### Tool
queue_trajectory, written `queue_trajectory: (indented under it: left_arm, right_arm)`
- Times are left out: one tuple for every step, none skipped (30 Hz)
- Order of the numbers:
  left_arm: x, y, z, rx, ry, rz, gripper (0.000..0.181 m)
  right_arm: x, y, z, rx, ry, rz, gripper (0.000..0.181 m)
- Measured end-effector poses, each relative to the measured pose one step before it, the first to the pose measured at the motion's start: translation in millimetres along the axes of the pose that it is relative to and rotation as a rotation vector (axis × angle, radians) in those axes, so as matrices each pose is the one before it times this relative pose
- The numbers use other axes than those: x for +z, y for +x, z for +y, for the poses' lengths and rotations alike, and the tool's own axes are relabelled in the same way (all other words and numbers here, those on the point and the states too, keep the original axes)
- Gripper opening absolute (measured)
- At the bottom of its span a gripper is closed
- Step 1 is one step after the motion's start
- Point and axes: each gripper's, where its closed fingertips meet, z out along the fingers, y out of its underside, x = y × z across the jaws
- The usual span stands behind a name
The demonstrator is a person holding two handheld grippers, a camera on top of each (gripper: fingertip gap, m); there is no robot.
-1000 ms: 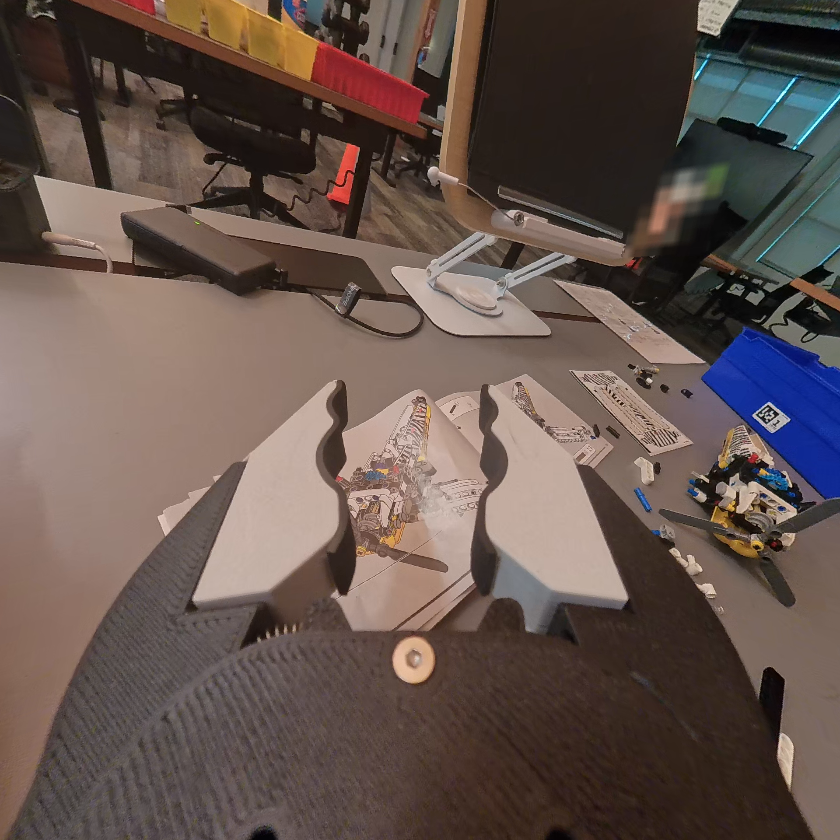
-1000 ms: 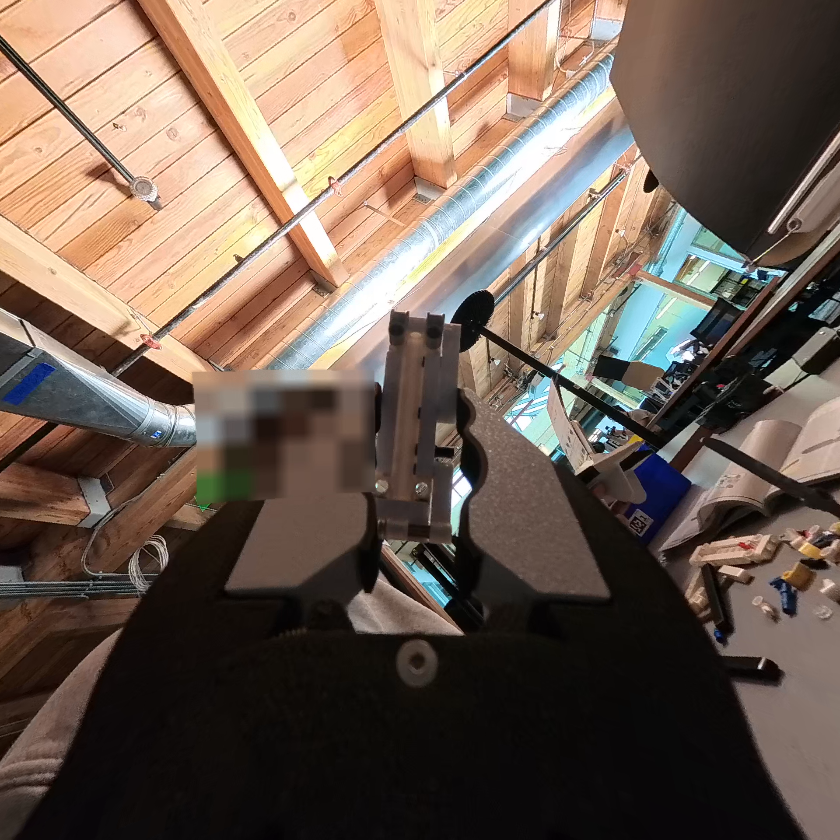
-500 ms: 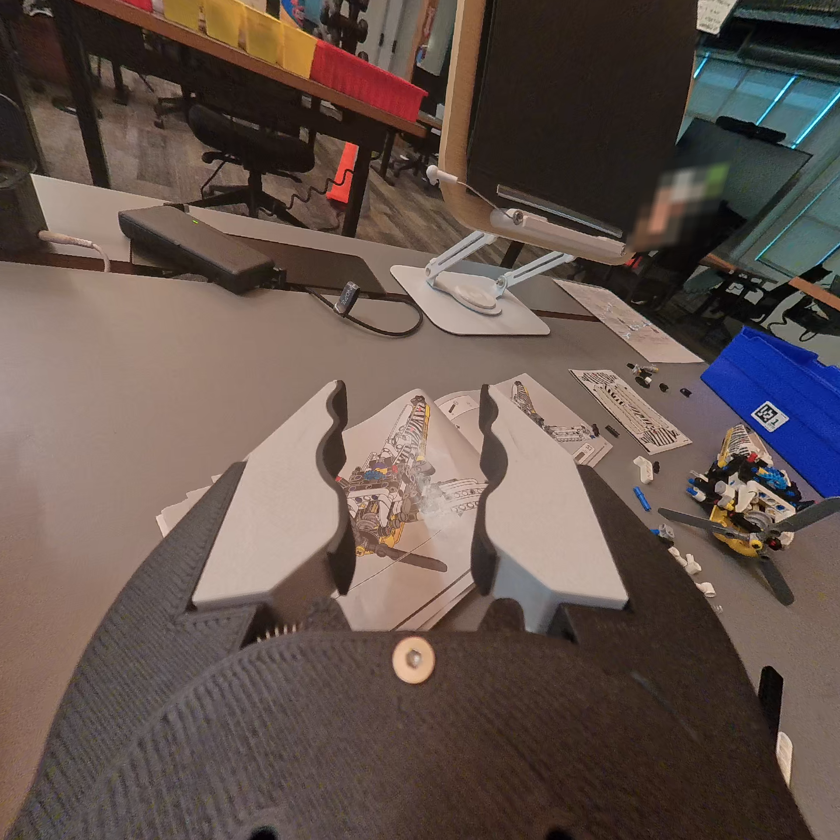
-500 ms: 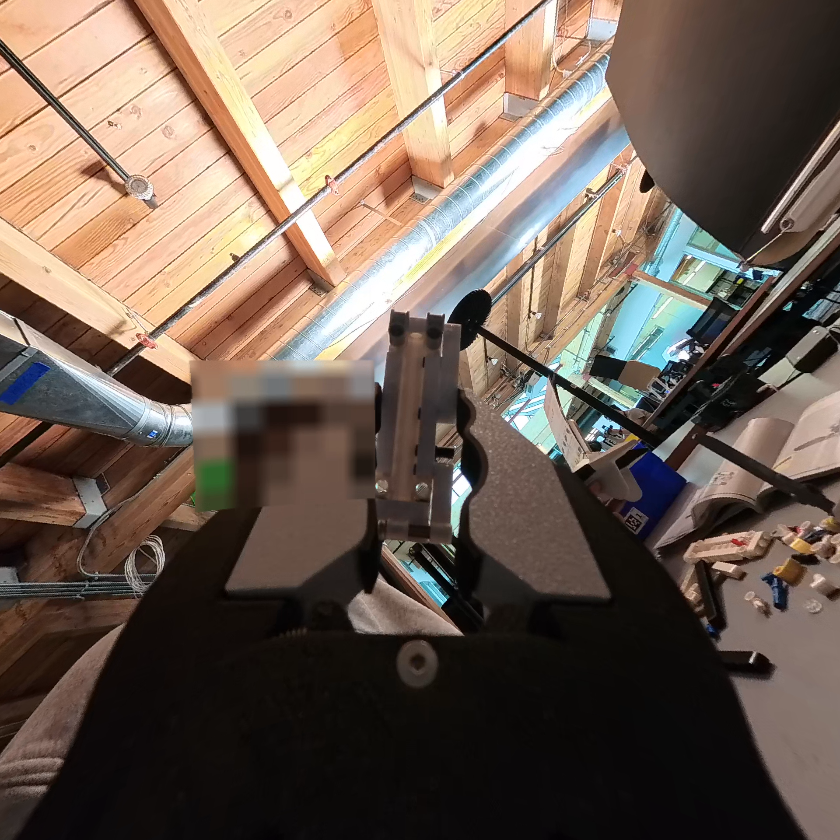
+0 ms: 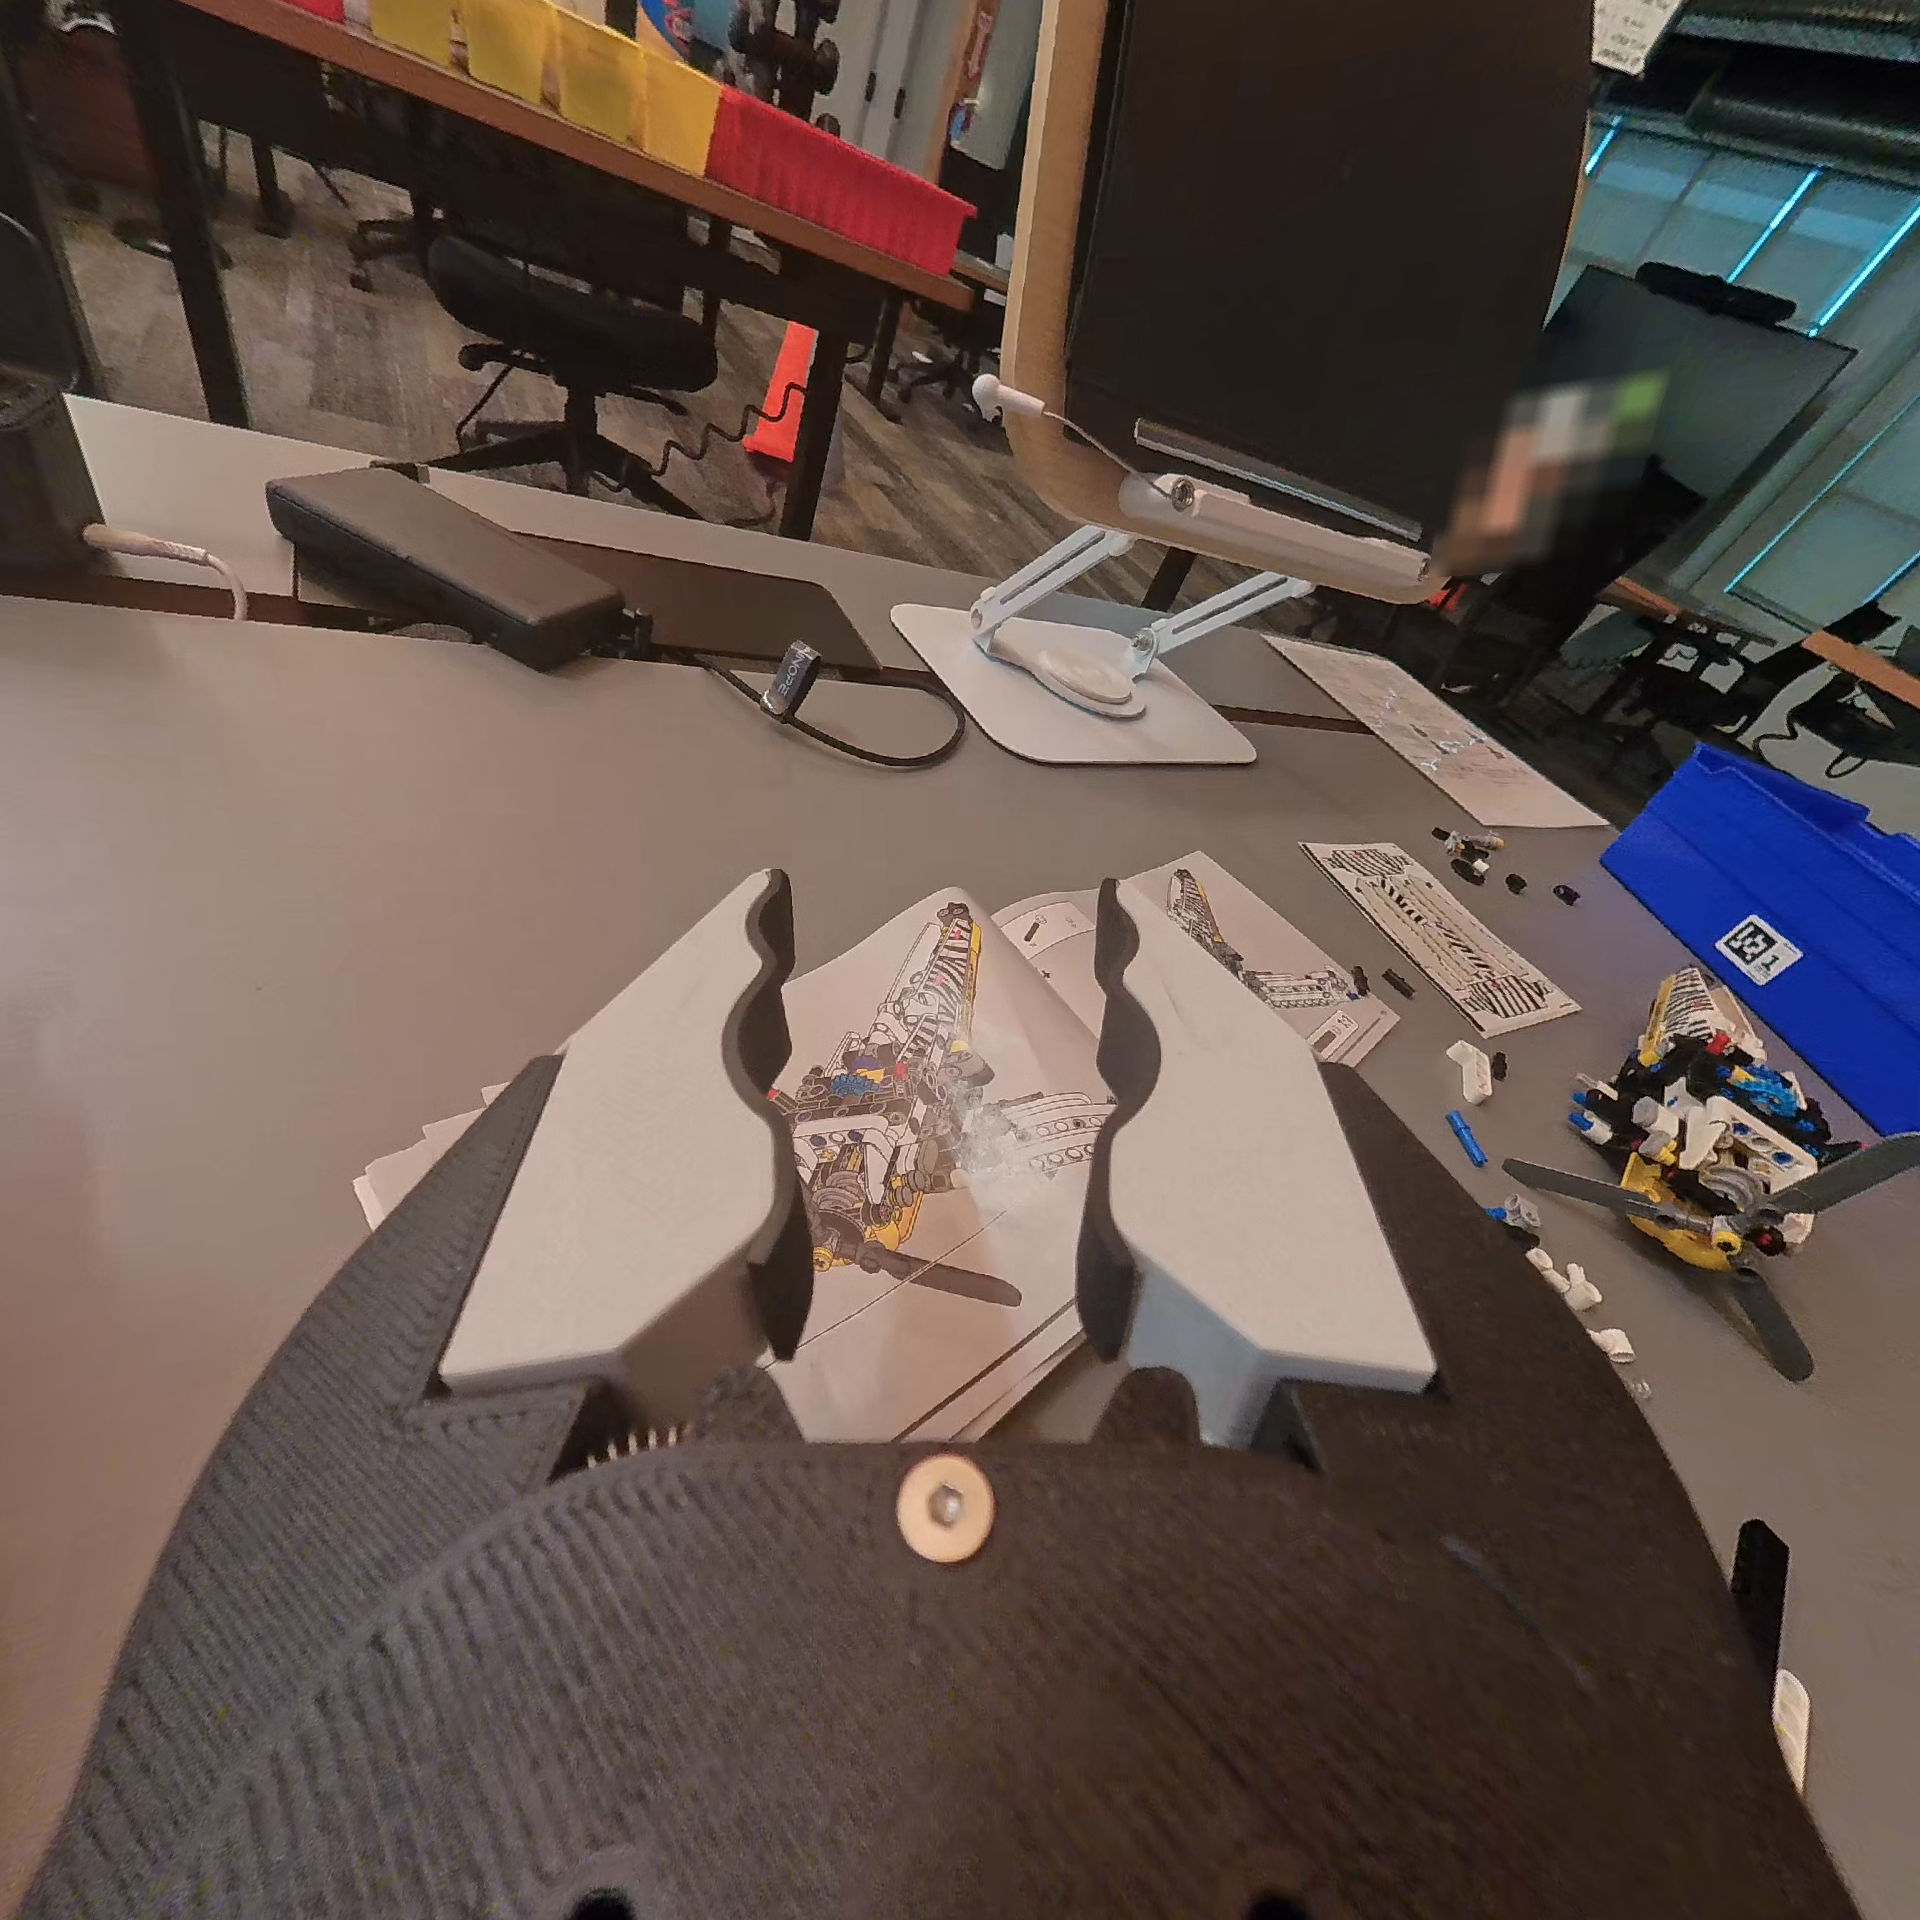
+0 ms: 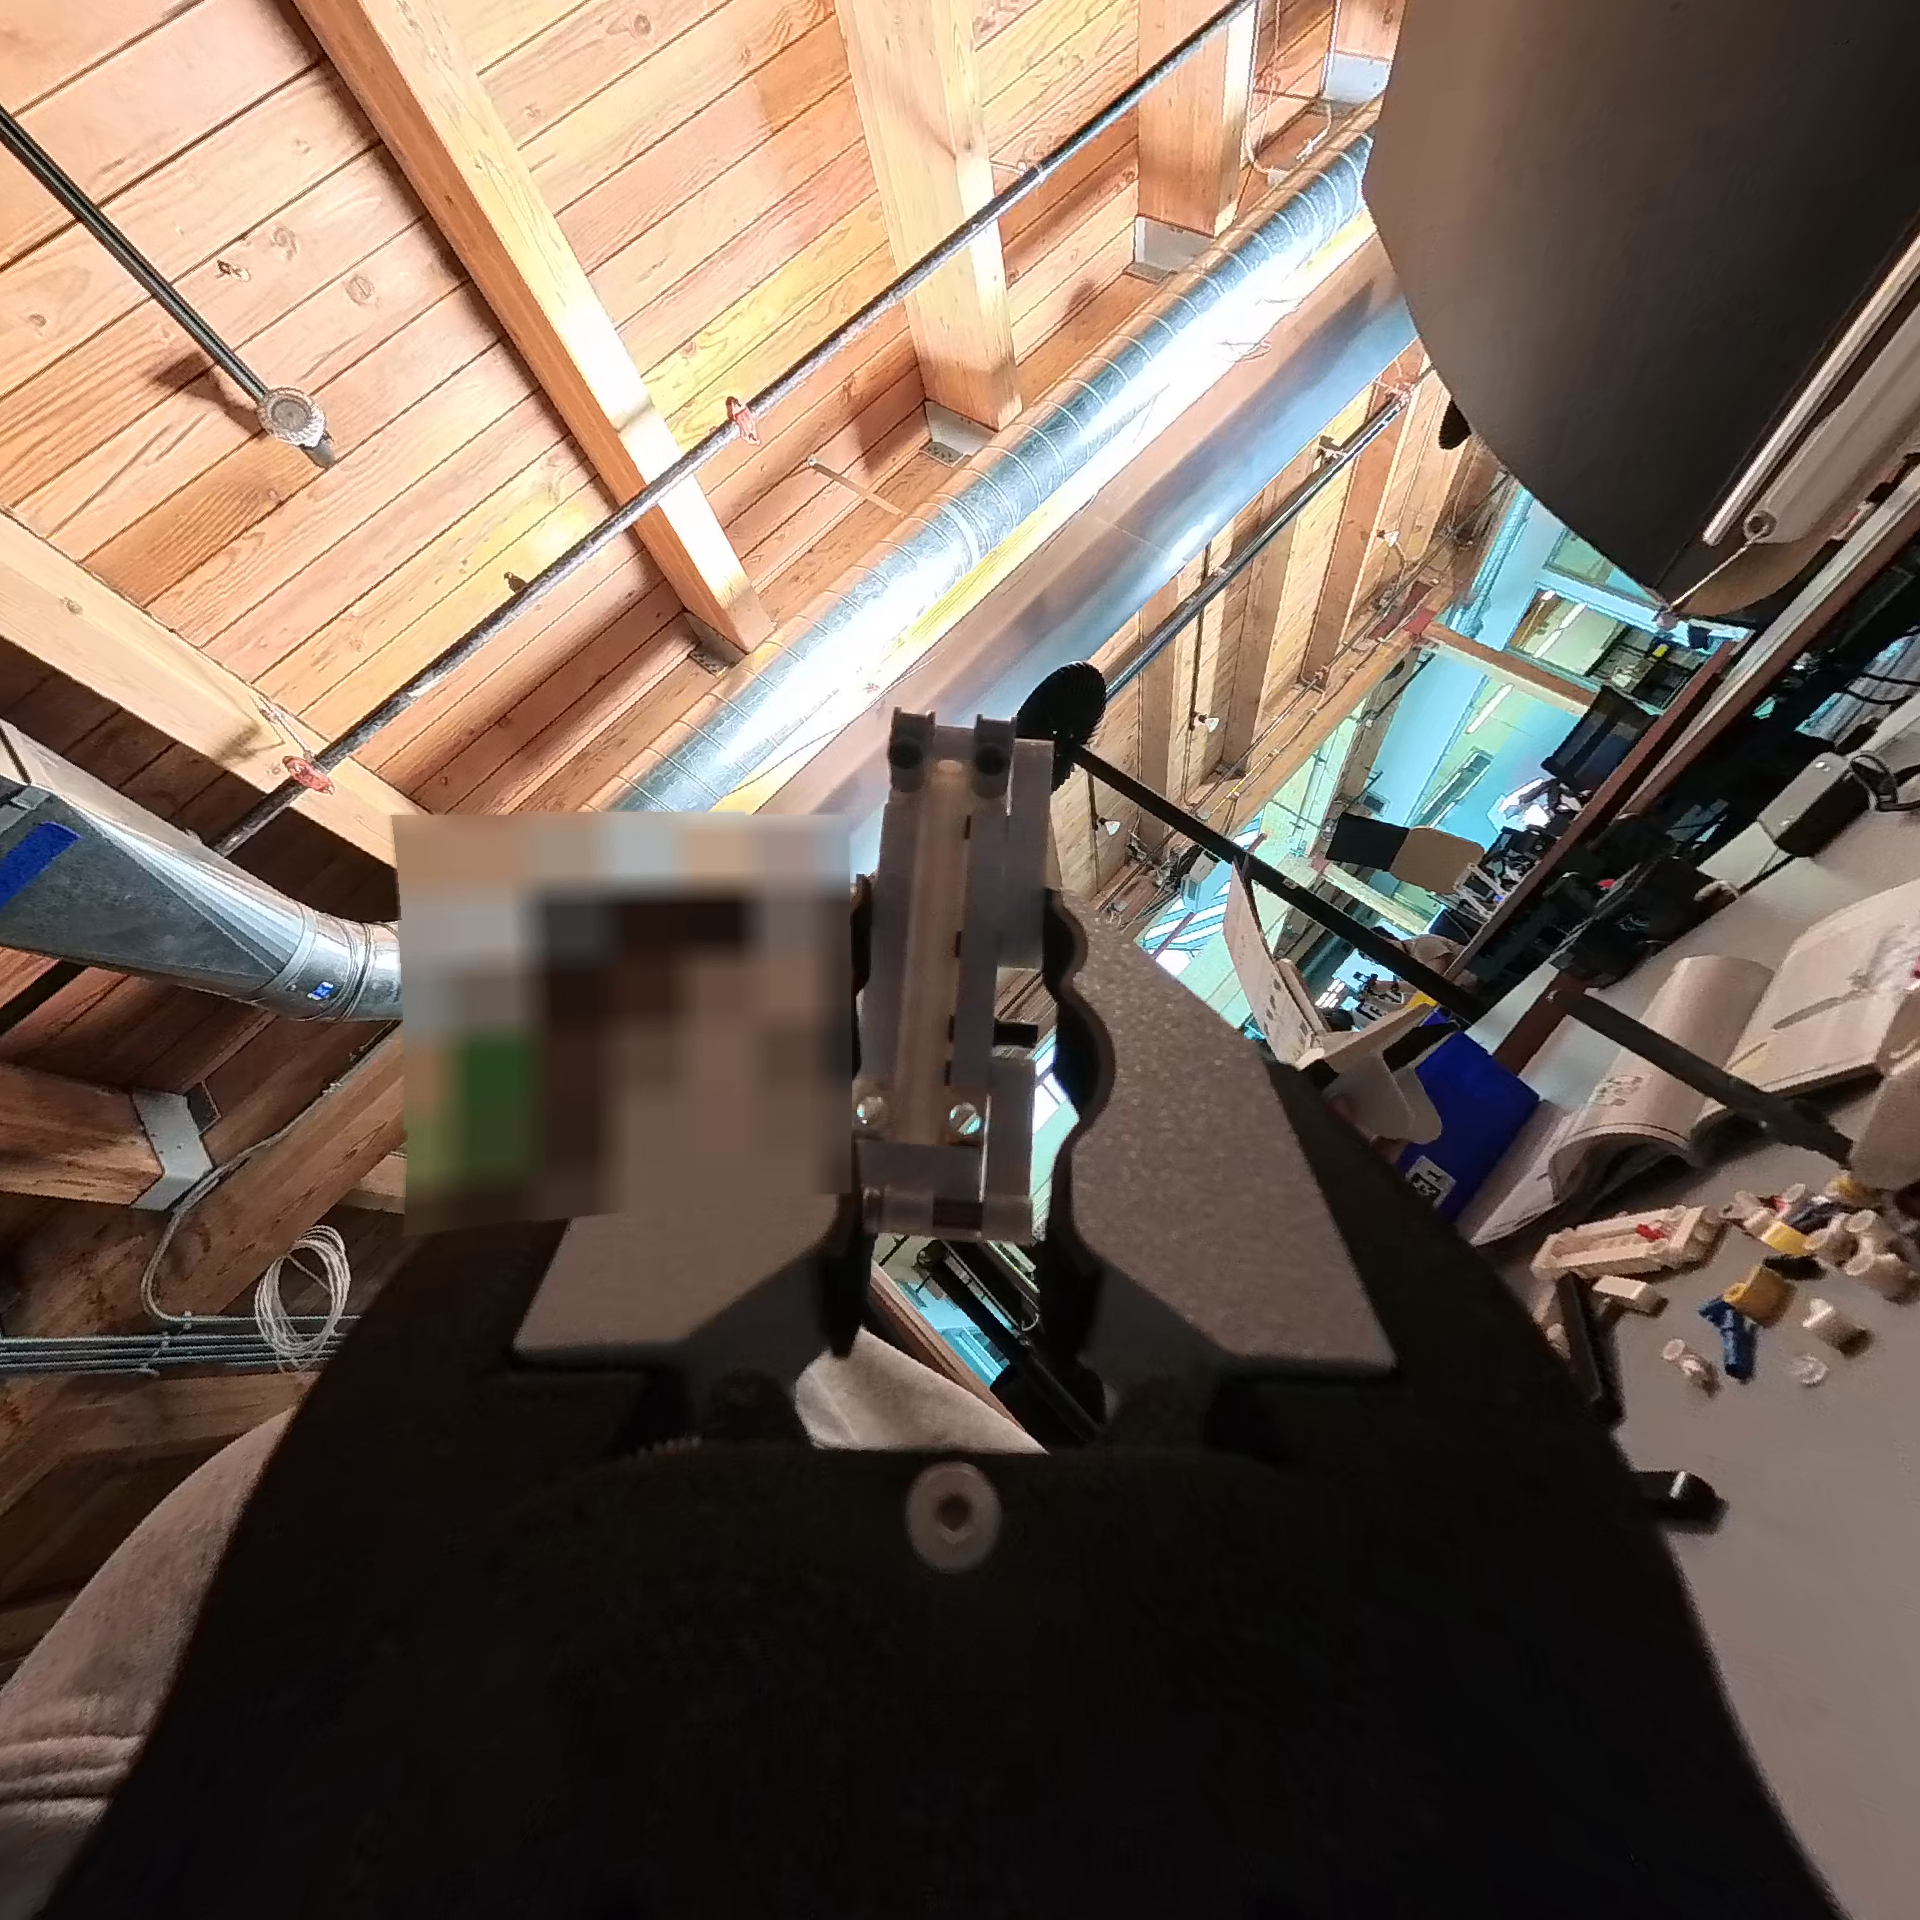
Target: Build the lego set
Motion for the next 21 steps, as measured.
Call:
queue_trajectory:
  left_arm:
    - [0.07, 0.07, 0.03, 0.0, -0.0002, 0.0002, 0.057]
    - [0.06, -0.06, 0.18, 0.0002, -0.0006, -0.0004, 0.057]
    - [0.17, -0.01, 0.19, -0.0002, -0.001, 0.0001, 0.057]
    - [-0.01, 0.12, 0.03, -0.0003, -0.0002, 0.0008, 0.057]
    - [-0.01, 0.12, -0.15, 0.0001, 0.0007, 0.0001, 0.057]
    - [-0.09, -0.05, -0.04, 0.0006, 0.0005, -0.0004, 0.057]
    - [0.07, -0.04, 0.04, 0.0003, -0.0003, -0.0005, 0.057]
    - [0.07, -0.01, 0.2, -0.0003, -0.0011, 0.0003, 0.057]
    - [0.15, 0.15, 0.18, -0.0003, -0.0007, 0.0006, 0.057]
    - [-0.01, 0.03, 0.02, -0.0001, -0.0001, 0.0002, 0.057]
    - [0.05, 0.21, -0.08, 0.0005, 0.0002, 0.0006, 0.057]
    - [-0.15, 0.1, -0.21, 0.0009, 0.0008, -0.0002, 0.057]
    - [-0.01, 0.02, -0.02, 0.0005, 0.0004, -0.0002, 0.057]
    - [0.07, 0.03, 0.04, 0.0, -0.0003, -0.0001, 0.057]
    - [0.14, -0.28, 0.24, -0.0001, -0.0009, -0.0007, 0.057]
    - [0.15, -0.16, 0.22, 0.0001, -0.0012, -0.0009, 0.057]
    - [0.2, 0.01, 0.23, 0.0008, -0.0007, -0.0008, 0.057]
    - [0.3, 0.09, 0.47, 0.0016, -0.0015, -0.0009, 0.057]
    - [0.36, 0.33, 0.53, 0.002, -0.0024, -0.0004, 0.057]
    - [0.35, 0.43, 0.41, 0.0021, -0.0022, 0.0002, 0.057]
    - [0.24, 0.48, 0.37, 0.0026, -0.0014, -0.0001, 0.057]
  right_arm:
    - [-0.48, 0.67, -0.15, -0.0007, -0.0003, 0.0029, 0.03]
    - [-0.62, 1.14, -0.31, -0.0025, -0.0008, 0.0065, 0.03]
    - [-0.84, 1.63, -0.1, -0.0052, -0.0027, 0.01, 0.03]
    - [-1.07, 1.8, 0.02, -0.0084, -0.0046, 0.0109, 0.03]
    - [-1.3, 1.78, -0.2, -0.0096, -0.0042, 0.0101, 0.03]
    - [-1.38, 2.02, 0.22, -0.0119, -0.0064, 0.0124, 0.03]
    - [-1.34, 3.38, 1.5, -0.0224, -0.0155, 0.0231, 0.03]
    - [-1.04, 5.57, 3.69, -0.0406, -0.0305, 0.0415, 0.03]
    - [-0.96, 8.78, 6.22, -0.0656, -0.0503, 0.0689, 0.031]
    - [-1.42, 12.79, 7.91, -0.0969, -0.0676, 0.1027, 0.031]
    - [-2.23, 14.23, 7.62, -0.1299, -0.0715, 0.1205, 0.031]
    - [-3.31, 11.56, 5.94, -0.1628, -0.0615, 0.1103, 0.031]
    - [-3.88, 8.31, 4.78, -0.1848, -0.0486, 0.092, 0.031]
    - [-3.78, 5.57, 4.16, -0.1789, -0.0373, 0.0765, 0.031]
    - [-2.8, 1.34, 2.4, -0.1448, -0.0227, 0.0496, 0.031]
    - [-1.55, -3.27, 0.12, -0.0957, -0.0106, 0.0153, 0.031]
    - [-0.64, -5.83, -2.01, -0.0511, -0.002, -0.0107, 0.031]
    - [-0.26, -6.31, -4.01, -0.024, 0.0078, -0.0219, 0.031]
    - [-0.2, -5.36, -5.07, -0.0126, 0.0157, -0.0227, 0.031]
    - [0.03, -4.65, -5.27, -0.0101, 0.019, -0.0227, 0.031]
    - [0.05, -4.09, -5.12, -0.0126, 0.0176, -0.0192, 0.031]
